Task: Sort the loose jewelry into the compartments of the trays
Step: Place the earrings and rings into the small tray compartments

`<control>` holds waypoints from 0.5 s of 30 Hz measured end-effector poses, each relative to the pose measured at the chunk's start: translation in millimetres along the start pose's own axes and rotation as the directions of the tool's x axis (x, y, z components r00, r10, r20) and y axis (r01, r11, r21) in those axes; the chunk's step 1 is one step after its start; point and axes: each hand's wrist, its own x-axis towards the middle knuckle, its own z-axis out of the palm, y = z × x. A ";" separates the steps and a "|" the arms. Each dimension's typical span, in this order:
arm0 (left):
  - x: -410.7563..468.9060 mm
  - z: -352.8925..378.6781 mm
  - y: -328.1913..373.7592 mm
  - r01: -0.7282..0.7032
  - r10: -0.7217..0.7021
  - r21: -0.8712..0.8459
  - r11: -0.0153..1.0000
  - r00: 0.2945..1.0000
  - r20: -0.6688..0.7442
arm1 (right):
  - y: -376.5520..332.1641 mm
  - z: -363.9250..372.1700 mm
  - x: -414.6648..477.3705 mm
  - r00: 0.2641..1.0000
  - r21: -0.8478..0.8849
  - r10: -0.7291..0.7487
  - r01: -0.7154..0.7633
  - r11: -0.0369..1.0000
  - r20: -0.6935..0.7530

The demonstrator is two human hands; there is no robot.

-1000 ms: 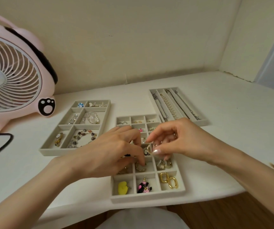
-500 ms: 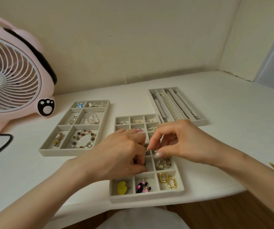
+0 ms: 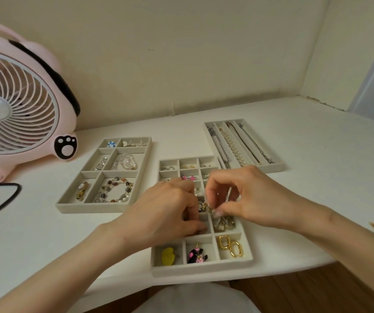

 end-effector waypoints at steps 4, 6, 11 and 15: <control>-2.0 -12.0 -11.4 -0.017 0.015 -0.051 0.999 1.000 -0.028 | 1.0 -0.5 -0.1 1.000 -0.006 -0.023 0.023 1.000 0.007; -2.6 -17.7 -19.5 -0.029 0.025 -0.078 0.997 0.999 -0.046 | 1.1 -0.1 0.1 0.999 -0.018 -0.034 0.035 0.999 0.023; -5.1 -23.8 -29.9 -0.143 0.149 -0.157 0.977 0.988 0.031 | -0.6 5.5 0.5 0.991 -0.070 -0.112 0.118 0.991 0.076; -9.0 -20.0 -31.6 -0.211 0.221 -0.107 0.972 0.971 0.092 | -1.9 9.5 2.8 0.980 -0.078 -0.164 0.173 0.982 0.109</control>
